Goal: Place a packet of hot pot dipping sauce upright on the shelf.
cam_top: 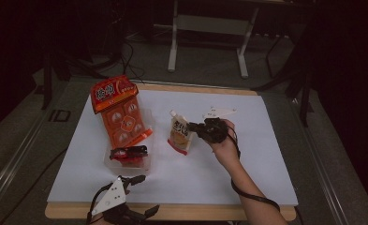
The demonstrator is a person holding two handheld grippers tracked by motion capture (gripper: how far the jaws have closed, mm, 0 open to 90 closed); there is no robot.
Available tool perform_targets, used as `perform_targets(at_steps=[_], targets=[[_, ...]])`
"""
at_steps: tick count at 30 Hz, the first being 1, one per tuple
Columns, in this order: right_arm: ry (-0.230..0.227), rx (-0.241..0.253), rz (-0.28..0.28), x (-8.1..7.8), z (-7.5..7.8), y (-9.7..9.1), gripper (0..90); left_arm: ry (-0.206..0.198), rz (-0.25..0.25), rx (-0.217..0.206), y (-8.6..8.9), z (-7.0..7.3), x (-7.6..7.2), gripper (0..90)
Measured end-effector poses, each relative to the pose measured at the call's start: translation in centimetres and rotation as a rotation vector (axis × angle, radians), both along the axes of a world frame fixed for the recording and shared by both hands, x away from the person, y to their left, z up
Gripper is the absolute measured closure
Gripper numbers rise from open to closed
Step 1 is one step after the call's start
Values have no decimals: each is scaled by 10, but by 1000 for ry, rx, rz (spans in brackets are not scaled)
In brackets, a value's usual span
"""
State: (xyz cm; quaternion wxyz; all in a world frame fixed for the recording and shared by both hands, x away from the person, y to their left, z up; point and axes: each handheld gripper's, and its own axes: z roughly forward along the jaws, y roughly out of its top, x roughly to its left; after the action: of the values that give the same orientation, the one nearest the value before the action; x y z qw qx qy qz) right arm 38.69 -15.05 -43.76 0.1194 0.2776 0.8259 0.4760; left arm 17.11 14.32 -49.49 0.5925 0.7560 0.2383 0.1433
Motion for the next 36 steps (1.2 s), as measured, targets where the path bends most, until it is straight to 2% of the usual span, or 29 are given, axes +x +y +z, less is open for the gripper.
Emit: perform_targets(at_steps=[8, 13, 23, 27, 32, 36], targets=[[-26, 19, 49, -14, 18, -1, 898, -6, -6, -8, -4, 7, 1, 41], [-49, 25, 79, -24, 33, -10, 898, 46, -8, -20, -5, 16, 2, 38], [-94, 19, 151, -54, 51, -21, 898, 15, -48, -25, -8, 36, 6, 43], [-112, 26, 188, -70, 59, -25, 898, 7, -47, -36, -7, 46, 11, 50], [-130, 46, 239, -92, 68, -29, 898, -40, -29, -36, -6, 63, 16, 59], [-137, 66, 272, -107, 72, -31, 898, -54, -19, -41, -6, 74, 21, 65]])
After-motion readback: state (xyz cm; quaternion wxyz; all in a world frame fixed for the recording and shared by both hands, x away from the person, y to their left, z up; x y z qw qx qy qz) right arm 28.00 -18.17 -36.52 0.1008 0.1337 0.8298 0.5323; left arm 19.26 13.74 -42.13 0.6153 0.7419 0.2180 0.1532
